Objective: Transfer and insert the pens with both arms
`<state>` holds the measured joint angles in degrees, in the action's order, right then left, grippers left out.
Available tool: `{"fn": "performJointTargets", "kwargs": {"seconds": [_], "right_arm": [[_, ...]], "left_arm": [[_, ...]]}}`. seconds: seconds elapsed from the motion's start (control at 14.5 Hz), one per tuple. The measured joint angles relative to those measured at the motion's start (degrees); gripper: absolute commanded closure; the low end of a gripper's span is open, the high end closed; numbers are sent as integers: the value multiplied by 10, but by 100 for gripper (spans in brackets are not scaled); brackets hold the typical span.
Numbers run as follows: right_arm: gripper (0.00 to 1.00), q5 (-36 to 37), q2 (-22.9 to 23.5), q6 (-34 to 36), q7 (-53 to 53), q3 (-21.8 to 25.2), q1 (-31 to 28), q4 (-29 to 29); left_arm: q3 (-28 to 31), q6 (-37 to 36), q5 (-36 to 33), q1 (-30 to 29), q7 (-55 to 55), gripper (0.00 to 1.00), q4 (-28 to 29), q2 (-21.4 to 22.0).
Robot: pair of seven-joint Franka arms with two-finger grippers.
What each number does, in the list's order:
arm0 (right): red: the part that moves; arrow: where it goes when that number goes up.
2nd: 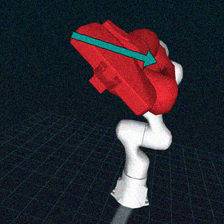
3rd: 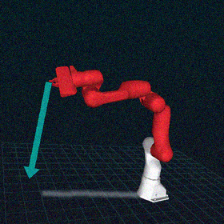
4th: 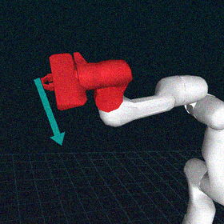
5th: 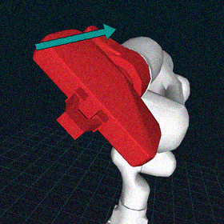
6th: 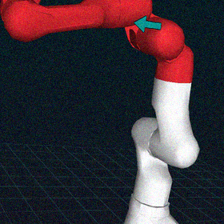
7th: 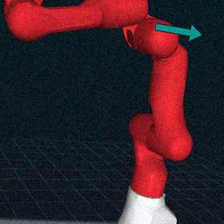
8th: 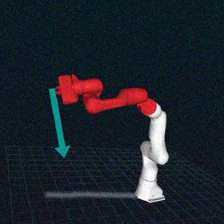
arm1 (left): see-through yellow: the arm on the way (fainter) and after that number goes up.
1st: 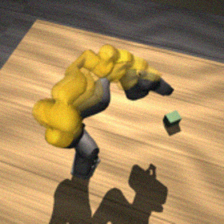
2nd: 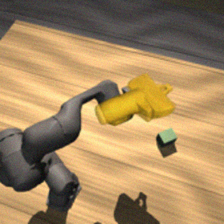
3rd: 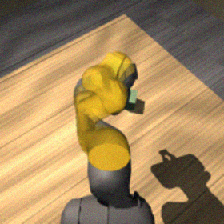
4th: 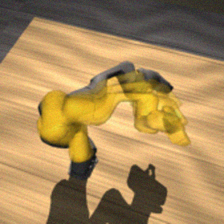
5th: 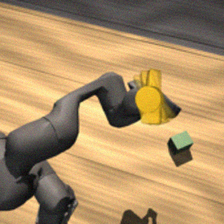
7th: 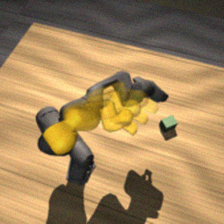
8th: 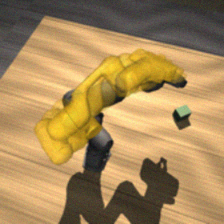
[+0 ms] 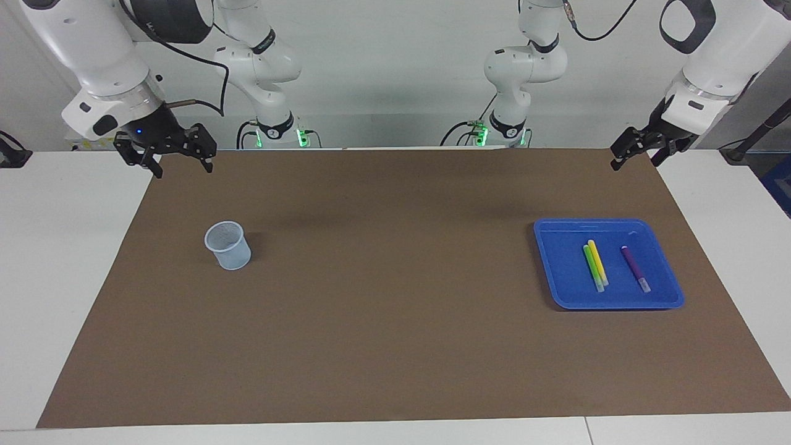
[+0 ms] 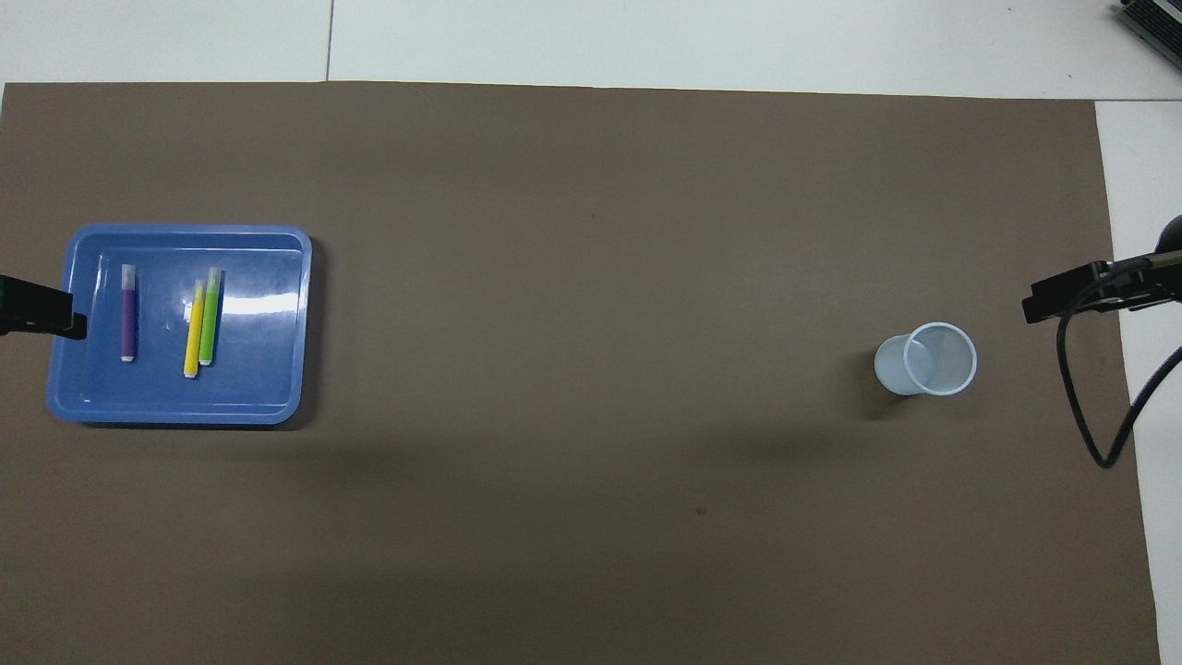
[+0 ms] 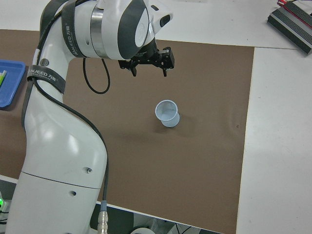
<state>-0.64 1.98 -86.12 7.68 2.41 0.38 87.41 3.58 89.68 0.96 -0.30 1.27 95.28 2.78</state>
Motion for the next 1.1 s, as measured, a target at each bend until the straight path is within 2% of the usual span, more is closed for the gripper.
{"fn": "performJointTargets", "kwargs": {"seconds": [1.1], "right_arm": [[0, 0, 0, 0, 0, 0, 0, 0]], "left_arm": [[12, 0, 0, -1, 0, 0, 0, 1]]}}
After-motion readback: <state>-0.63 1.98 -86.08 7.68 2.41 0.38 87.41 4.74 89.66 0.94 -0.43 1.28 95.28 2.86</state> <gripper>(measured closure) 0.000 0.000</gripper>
